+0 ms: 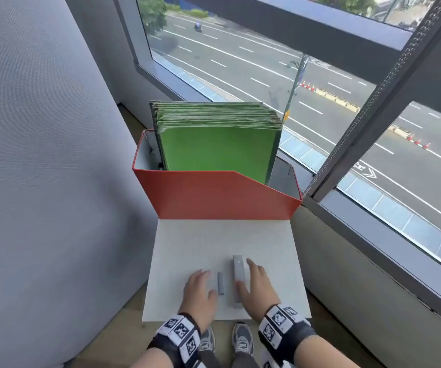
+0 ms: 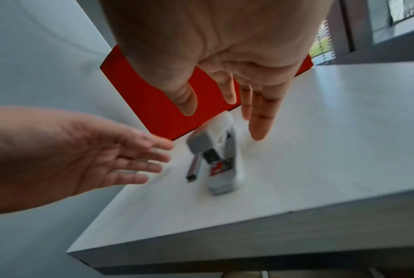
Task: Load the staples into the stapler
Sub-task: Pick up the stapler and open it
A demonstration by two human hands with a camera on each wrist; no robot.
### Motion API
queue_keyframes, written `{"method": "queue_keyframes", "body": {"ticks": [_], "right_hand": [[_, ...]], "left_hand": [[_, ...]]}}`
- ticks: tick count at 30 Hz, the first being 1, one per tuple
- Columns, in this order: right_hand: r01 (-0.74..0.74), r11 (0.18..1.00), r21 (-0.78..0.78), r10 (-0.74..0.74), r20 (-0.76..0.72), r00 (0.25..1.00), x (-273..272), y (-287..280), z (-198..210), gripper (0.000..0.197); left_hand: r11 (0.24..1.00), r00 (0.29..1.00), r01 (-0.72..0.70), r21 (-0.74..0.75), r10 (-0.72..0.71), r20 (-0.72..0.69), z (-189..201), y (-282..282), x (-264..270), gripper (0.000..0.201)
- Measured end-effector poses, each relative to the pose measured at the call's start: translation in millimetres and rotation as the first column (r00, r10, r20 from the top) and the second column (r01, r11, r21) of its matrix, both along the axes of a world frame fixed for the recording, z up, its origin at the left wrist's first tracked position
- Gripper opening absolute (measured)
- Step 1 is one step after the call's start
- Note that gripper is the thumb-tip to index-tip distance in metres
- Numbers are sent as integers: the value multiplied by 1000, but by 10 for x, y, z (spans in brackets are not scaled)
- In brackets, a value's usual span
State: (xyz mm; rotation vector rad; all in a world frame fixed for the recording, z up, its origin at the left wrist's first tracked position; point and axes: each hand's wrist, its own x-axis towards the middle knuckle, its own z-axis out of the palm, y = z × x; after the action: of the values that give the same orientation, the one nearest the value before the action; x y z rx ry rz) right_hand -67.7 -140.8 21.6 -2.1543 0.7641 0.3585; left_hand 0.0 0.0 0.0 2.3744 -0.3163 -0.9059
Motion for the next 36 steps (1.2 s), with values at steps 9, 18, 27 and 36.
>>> {"method": "queue_keyframes", "body": {"ticks": [9,18,27,36], "right_hand": [[73,994,-75,-86,-186,979,386,150,11,62],[6,1000,23,-2,-167,986,363,119,413,41],[-156,988,-15,149,-207,967,308,113,563,52],[-348,937,-27,329,-263,907,464,-91,890,24]], "left_hand": [[928,942,-285,-239,226,-248,32,-365,-206,36],[752,722,-602,-269,369,-585,131,-506,-84,33],[658,664,-662,-358,293,-688,150,-449,-177,32],[712,727,-594,-374,275,-630,129,-279,-138,32]]}}
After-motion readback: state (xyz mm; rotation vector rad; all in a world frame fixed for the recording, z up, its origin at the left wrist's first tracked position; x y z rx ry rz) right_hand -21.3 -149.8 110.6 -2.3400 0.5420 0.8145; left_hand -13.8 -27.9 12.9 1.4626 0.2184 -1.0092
